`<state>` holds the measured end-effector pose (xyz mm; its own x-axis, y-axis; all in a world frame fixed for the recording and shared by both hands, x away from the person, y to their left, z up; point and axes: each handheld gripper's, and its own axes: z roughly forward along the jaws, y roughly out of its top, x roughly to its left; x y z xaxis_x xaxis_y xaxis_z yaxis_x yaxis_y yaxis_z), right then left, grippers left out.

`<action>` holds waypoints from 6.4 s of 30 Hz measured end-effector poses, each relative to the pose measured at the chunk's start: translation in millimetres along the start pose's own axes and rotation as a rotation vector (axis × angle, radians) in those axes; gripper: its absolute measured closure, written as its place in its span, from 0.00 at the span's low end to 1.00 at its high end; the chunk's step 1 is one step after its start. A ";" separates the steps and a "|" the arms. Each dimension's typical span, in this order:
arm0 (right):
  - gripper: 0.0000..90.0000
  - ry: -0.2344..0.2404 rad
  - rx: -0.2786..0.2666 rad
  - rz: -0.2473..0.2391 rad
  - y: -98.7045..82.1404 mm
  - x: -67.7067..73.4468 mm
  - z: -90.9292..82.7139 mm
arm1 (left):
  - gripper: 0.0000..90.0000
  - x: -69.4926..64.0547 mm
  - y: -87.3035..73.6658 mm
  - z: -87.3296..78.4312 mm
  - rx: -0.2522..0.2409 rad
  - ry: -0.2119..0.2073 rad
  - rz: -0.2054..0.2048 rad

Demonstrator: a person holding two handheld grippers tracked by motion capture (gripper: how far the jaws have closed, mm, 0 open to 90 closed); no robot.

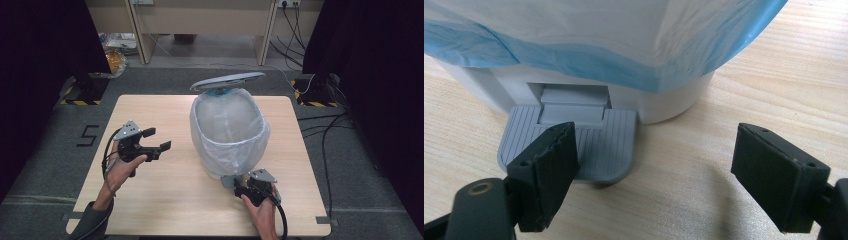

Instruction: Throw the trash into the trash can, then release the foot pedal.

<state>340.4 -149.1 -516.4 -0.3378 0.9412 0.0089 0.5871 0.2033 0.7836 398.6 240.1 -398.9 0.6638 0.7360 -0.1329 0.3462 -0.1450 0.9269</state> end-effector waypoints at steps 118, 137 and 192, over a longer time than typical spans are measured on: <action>0.21 0.036 0.004 0.017 2.6 -4.6 -0.3 | 0.15 23.5 -120.2 31.6 0.350 0.187 0.008; 0.22 0.038 -0.011 0.014 3.7 -4.2 -2.8 | 0.15 23.7 -120.1 31.3 0.354 0.183 0.013; 0.21 0.008 -0.049 0.066 -31.7 -67.0 -54.6 | 0.15 23.4 -120.3 31.2 0.351 0.181 0.012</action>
<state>304.2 -233.3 -507.9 -0.3060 0.9497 0.0664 0.5718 0.1276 0.8104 393.1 254.1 -524.4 0.5523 0.8331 -0.0291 0.5652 -0.3486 0.7477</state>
